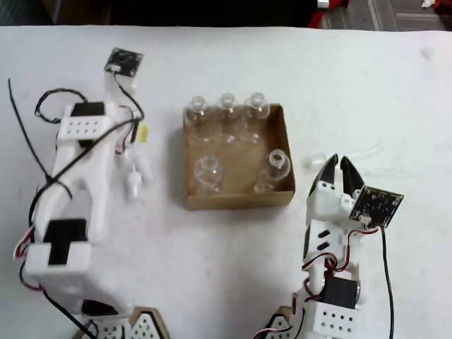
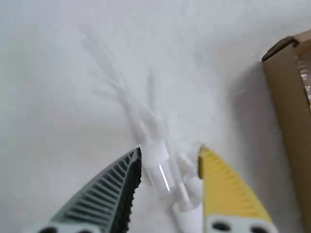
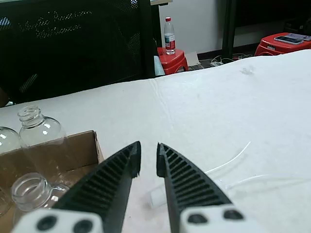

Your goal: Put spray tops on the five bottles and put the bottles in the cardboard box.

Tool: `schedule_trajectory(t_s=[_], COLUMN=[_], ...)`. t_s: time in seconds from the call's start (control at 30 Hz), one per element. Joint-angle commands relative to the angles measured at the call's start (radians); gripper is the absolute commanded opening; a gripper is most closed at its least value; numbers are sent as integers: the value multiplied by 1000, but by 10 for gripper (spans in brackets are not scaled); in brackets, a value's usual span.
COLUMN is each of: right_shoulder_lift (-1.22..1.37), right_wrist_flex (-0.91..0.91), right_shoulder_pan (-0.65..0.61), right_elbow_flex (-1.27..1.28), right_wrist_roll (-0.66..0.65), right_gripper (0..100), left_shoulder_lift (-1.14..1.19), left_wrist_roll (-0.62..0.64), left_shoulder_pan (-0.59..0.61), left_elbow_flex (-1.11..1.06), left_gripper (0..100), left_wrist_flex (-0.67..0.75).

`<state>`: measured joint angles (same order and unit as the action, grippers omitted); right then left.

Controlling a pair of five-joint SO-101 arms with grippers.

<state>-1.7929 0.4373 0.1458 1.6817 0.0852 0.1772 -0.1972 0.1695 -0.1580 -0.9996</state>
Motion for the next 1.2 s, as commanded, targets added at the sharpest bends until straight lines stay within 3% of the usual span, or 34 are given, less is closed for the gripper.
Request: schedule_trajectory(t_s=[0.0, 0.3, 0.9, 1.0, 1.17], right_shoulder_lift=[-4, -4, -4, -4, -4], right_wrist_flex=[-12, -12, -12, -12, -13], right_shoulder_pan=[1, 1, 1, 1, 2], right_elbow_flex=[9, 9, 9, 9, 9], right_wrist_roll=[0, 0, 0, 0, 0], right_gripper=[39, 39, 39, 39, 39], left_shoulder_lift=[114, 352, 433, 447, 450], left_wrist_roll=[213, 224, 224, 224, 224], left_shoulder_pan=[-16, 4, 64, 65, 64], left_elbow_flex=[186, 408, 440, 440, 440], left_gripper=[282, 282, 282, 235, 58], left_wrist_flex=[-97, -101, -77, -80, -83])
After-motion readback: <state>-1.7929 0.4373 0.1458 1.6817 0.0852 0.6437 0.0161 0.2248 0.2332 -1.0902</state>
